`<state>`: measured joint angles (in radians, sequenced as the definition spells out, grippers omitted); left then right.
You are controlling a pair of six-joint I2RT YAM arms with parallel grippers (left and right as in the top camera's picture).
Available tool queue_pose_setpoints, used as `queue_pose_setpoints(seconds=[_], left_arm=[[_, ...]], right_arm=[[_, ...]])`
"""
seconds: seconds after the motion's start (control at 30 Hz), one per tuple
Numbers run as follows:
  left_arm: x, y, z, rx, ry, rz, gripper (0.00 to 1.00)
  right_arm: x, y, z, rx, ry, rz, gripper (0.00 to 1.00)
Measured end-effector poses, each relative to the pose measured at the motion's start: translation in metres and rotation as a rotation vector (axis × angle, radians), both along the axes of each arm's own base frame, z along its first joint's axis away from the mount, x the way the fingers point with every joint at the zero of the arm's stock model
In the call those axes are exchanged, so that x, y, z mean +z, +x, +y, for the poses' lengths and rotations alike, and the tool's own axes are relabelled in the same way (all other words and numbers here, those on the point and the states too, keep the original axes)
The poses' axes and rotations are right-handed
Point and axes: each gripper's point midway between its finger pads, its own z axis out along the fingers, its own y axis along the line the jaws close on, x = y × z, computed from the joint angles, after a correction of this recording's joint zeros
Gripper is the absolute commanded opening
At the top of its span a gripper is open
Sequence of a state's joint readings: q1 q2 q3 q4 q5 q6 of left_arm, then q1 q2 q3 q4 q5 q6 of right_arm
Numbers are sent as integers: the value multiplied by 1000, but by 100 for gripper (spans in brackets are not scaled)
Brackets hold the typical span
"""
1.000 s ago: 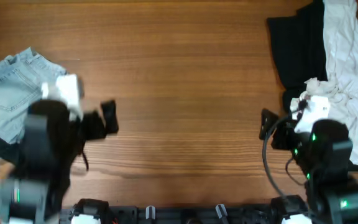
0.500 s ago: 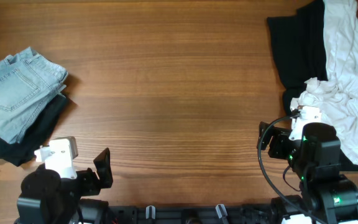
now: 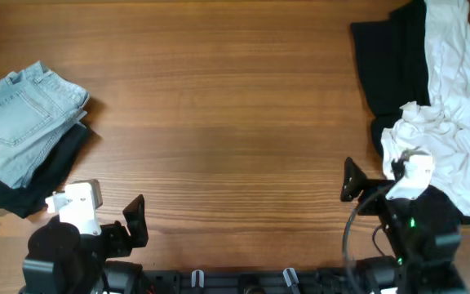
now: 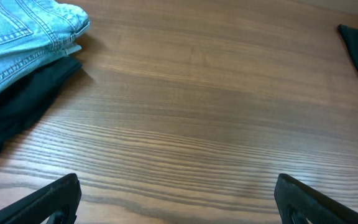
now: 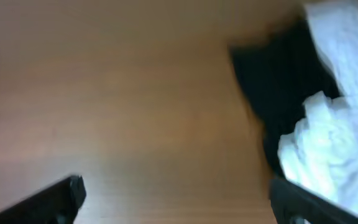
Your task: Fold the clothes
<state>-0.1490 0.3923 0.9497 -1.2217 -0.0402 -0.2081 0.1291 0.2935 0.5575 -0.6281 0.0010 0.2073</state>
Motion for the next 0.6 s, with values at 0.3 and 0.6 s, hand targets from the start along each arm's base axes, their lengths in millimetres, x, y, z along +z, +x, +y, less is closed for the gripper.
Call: queue_pose_setpoints(seconds=[0.3,0.6], left_arm=[[-1,0,0,0,1,3,100],[-1,0,0,0,1,4,100]], right_arm=[[-2,21,18,115,-135,-526,100],[-48,23,32,221,-235,-423,100]])
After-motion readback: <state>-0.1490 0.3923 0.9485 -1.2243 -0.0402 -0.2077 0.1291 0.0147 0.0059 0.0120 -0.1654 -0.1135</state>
